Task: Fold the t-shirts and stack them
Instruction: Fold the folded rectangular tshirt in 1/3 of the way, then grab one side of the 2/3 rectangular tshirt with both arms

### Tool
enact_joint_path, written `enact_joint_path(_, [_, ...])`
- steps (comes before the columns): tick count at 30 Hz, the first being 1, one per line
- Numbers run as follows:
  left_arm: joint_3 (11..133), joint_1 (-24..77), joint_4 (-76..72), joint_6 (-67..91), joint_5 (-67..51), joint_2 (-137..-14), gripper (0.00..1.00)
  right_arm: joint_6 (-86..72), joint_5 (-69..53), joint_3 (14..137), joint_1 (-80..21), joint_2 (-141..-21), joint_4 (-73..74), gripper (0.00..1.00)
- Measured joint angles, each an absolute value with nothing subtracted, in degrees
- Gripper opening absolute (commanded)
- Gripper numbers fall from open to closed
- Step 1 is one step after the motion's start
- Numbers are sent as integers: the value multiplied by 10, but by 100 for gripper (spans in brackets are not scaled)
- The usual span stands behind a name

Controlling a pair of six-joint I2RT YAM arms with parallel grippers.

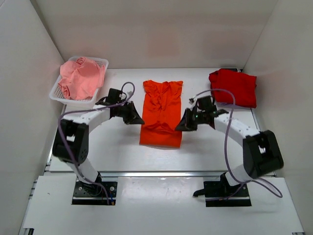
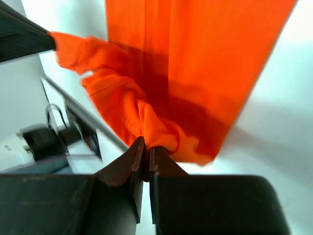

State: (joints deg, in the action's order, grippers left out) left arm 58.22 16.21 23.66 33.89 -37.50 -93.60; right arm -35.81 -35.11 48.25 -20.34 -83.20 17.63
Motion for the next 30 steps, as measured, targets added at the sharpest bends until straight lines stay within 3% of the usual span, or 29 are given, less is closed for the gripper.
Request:
enact_joint_path(1, [608,156,228,342,-377,-965,0,-344,-356,519,-187,-860,185,11])
enact_joint_path(2, [635,149,216,345,-377,-997,8,-332,-359,555,-172,-891,187,18])
enact_joint_path(3, [663,141,205,350,-379,-1030,31,-316,-361,595,-158,-926,189,33])
enact_joint_path(4, [683,135,195,352,-379,-1056,43,-306,-361,630,-148,-957,190,52])
enact_joint_path(5, [705,128,187,360,-382,-1082,51,-298,-358,657,-139,-983,190,64])
enact_joint_path(6, [724,121,177,366,-384,-1104,60,-288,-355,681,-131,-1007,188,68])
enact_joint_path(8, [747,108,157,382,-388,-1138,63,-268,-339,704,-119,-1036,190,75])
enact_joint_path(11, [730,90,131,400,-390,-1139,64,-255,-315,685,-115,-1033,188,74])
enact_joint_path(16, [610,91,110,395,-388,-1064,64,-263,-303,531,-126,-946,167,72])
enact_joint_path(22, [396,142,73,407,-377,-943,65,-338,-313,340,-173,-815,89,71])
enact_joint_path(26, [359,179,7,446,-389,-930,70,-393,-339,295,-188,-805,5,68])
enact_joint_path(28, [361,191,-16,456,-377,-932,67,-409,-344,296,-191,-824,-25,59])
enact_joint_path(30, [366,201,-31,465,-362,-938,54,-420,-343,303,-193,-847,-50,52])
